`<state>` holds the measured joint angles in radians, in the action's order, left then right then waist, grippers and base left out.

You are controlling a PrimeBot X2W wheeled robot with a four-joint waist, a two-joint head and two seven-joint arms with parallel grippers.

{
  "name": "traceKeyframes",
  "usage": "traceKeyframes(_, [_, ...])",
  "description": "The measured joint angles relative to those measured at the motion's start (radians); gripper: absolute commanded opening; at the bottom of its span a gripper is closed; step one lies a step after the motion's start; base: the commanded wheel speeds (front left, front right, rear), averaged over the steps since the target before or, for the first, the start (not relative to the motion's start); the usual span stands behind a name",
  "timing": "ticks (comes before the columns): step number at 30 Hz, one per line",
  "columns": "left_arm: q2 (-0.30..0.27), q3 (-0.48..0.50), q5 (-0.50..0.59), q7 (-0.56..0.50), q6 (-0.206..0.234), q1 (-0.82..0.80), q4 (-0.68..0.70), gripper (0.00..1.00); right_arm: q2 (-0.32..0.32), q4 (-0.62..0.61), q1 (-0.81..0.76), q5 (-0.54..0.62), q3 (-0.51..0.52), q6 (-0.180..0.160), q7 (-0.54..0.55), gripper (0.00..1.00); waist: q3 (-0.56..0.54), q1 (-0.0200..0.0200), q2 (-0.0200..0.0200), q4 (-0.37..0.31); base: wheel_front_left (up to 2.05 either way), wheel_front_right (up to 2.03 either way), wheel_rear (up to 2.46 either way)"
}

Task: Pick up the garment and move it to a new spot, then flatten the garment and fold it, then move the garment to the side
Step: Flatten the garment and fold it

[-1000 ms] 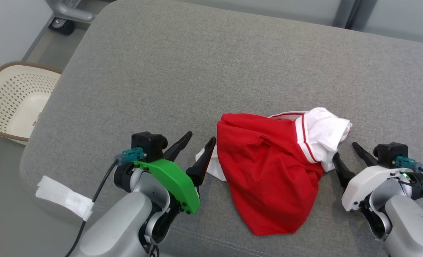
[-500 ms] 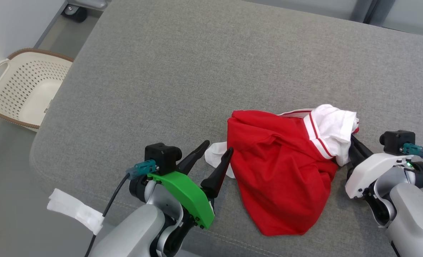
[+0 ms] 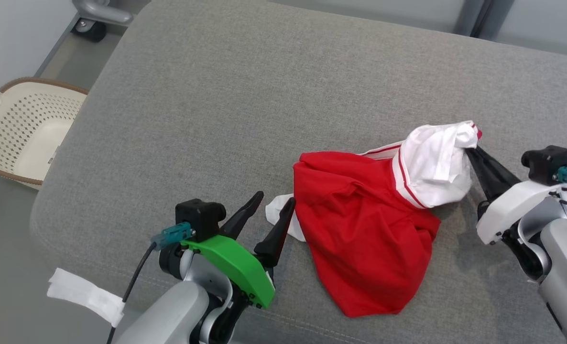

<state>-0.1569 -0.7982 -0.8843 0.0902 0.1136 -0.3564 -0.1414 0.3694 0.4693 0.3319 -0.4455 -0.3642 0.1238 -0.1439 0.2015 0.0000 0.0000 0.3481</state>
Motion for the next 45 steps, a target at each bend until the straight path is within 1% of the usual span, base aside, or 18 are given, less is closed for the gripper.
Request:
traceKeyframes(6, [-0.009, 0.016, 0.000, 0.007, 0.002, 0.017, 0.020, 1.00, 0.073, -0.114, 0.035, -0.010, -0.026, 0.001, 0.015, 0.00, -0.014, 0.0000, 0.0000, -0.032, 0.00, 0.00, 0.00])
traceKeyframes(9, [-0.012, 0.018, 0.000, 0.007, 0.003, 0.025, 0.023, 1.00, 0.106, -0.172, 0.056, -0.040, -0.022, 0.001, 0.025, 0.00, -0.021, 0.0000, 0.0000, -0.047, 0.00, 0.00, 0.00])
traceKeyframes(15, [-0.009, 0.011, 0.000, 0.007, 0.003, 0.031, 0.040, 1.00, 0.186, -0.273, 0.084, -0.090, -0.021, 0.001, 0.090, 0.00, -0.035, 0.0000, 0.0000, -0.074, 0.00, 0.00, 0.00])
traceKeyframes(17, [0.002, 0.000, 0.000, 0.006, 0.003, 0.031, 0.050, 1.00, 0.221, -0.308, 0.107, -0.102, -0.021, 0.001, 0.116, 0.00, -0.040, 0.0000, 0.0000, -0.080, 0.00, 0.00, 0.00])
traceKeyframes(23, [0.023, -0.016, 0.000, 0.003, 0.003, 0.031, 0.056, 1.00, 0.371, -0.415, 0.238, -0.095, -0.007, 0.001, 0.208, 0.00, -0.056, 0.0000, 0.0000, -0.090, 0.00, 0.00, 0.00])
traceKeyframes(26, [0.031, -0.017, 0.000, 0.003, 0.003, 0.031, 0.058, 1.00, 0.420, -0.464, 0.306, -0.100, -0.012, 0.001, 0.257, 0.00, -0.063, 0.0000, 0.0000, -0.093, 0.00, 0.00, 0.00])
traceKeyframes(29, [0.047, -0.023, 0.000, 0.003, 0.005, 0.031, 0.059, 1.00, 0.454, -0.498, 0.350, -0.121, -0.031, 0.001, 0.305, 0.00, -0.069, 0.0000, 0.0000, -0.091, 0.00, 0.00, 0.00])
traceKeyframes(33, [0.053, -0.040, 0.000, 0.003, 0.004, 0.031, 0.059, 1.00, 0.469, -0.535, 0.393, -0.158, -0.073, 0.001, 0.365, 0.00, -0.071, 0.0000, 0.0000, -0.078, 0.00, 0.00, 0.00])
traceKeyframes(37, [0.062, -0.043, -0.002, 0.003, 0.004, 0.031, 0.058, 1.00, 0.463, -0.555, 0.452, -0.181, -0.079, 0.001, 0.398, 0.00, -0.072, 0.0000, 0.0000, -0.057, 0.00, 0.00, 0.00])
traceKeyframes(42, [0.071, -0.046, -0.003, 0.003, 0.004, 0.031, 0.055, 1.00, 0.400, -0.534, 0.548, -0.199, -0.051, 0.001, 0.431, 0.00, -0.069, 0.0000, 0.0000, -0.025, 0.00, 0.00, 0.00])
traceKeyframes(44, [0.072, -0.048, -0.003, 0.003, 0.001, 0.031, 0.053, 1.00, 0.369, -0.514, 0.582, -0.200, -0.045, -0.004, 0.438, 0.00, -0.067, 0.0000, 0.0000, -0.011, 0.00, 0.00, 0.00])
traceKeyframes(45, [0.072, -0.048, -0.003, 0.004, 0.001, 0.031, 0.052, 1.00, 0.351, -0.506, 0.598, -0.201, -0.044, -0.013, 0.445, 0.00, -0.066, 0.0000, 0.0000, -0.003, 0.00, 0.00, 0.00])
